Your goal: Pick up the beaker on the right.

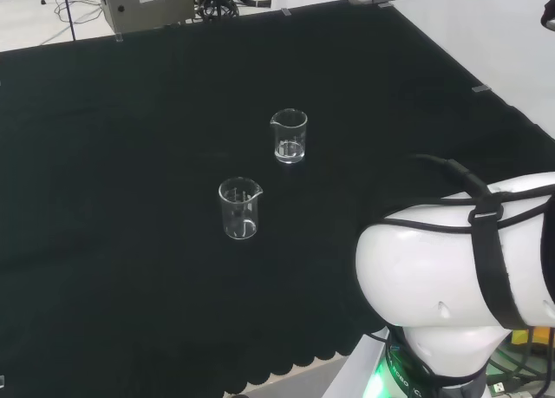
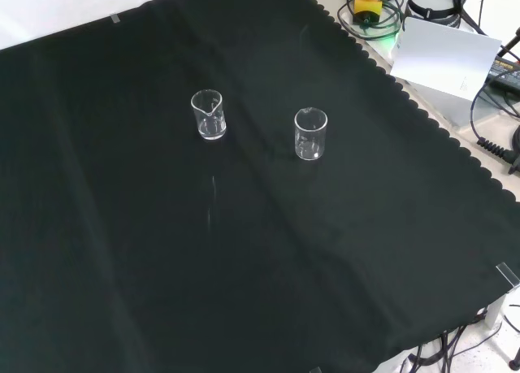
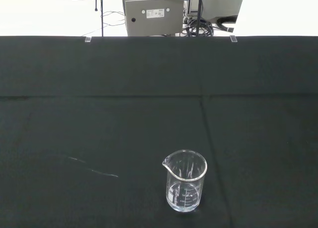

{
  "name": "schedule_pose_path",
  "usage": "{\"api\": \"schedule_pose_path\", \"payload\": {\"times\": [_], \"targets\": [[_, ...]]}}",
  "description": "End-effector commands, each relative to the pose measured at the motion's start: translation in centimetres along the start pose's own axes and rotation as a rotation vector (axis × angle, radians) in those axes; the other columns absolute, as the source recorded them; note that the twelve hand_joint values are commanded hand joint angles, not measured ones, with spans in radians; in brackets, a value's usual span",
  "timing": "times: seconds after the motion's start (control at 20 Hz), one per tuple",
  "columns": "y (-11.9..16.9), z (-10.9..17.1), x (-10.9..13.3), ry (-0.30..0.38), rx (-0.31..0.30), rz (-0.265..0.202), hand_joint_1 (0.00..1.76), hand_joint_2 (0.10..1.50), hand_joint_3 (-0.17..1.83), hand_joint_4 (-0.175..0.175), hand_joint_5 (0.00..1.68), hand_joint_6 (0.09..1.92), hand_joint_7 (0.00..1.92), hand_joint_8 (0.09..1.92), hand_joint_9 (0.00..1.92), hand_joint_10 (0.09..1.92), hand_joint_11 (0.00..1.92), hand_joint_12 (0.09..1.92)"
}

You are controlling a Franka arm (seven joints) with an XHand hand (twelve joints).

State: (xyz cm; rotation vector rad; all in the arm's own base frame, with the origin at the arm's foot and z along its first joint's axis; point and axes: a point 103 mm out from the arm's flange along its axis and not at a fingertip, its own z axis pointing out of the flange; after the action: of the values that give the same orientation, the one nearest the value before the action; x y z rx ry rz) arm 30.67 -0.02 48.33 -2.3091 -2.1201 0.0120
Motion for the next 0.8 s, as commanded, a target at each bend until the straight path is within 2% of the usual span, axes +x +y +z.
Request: {"api": "schedule_pose_path", "payload": {"times": [0.05,0.1,0.2,0.45,0.6,0.8], "targets": [[0.1,0.0,-0.5,-0.007,-0.01,0.004,0.18,1.09,0.57,0.011,0.16,0.24,0.02,0.42,0.11,0.63,0.0,1.25],[0.0,0.0,0.4,-0.021,-0.012,0.006,0.16,1.13,0.5,0.011,0.19,0.17,0.01,0.43,0.11,0.63,0.0,1.26],[0.1,0.1,0.8,-0.025,-0.013,0.008,0.15,1.16,0.44,0.011,0.22,0.11,0.0,0.44,0.11,0.62,0.0,1.26],[0.6,0.4,0.5,-0.016,0.012,0.019,0.15,1.18,0.42,0.011,0.23,0.09,0.01,0.45,0.11,0.62,0.0,1.27],[2.2,1.6,-0.9,0.002,0.028,0.026,0.15,1.18,0.42,0.011,0.23,0.09,0.01,0.45,0.11,0.62,0.0,1.26],[3.6,3.8,-4.1,0.03,0.023,0.053,0.15,1.18,0.41,0.011,0.23,0.09,0.01,0.45,0.12,0.62,0.0,1.27]]}}
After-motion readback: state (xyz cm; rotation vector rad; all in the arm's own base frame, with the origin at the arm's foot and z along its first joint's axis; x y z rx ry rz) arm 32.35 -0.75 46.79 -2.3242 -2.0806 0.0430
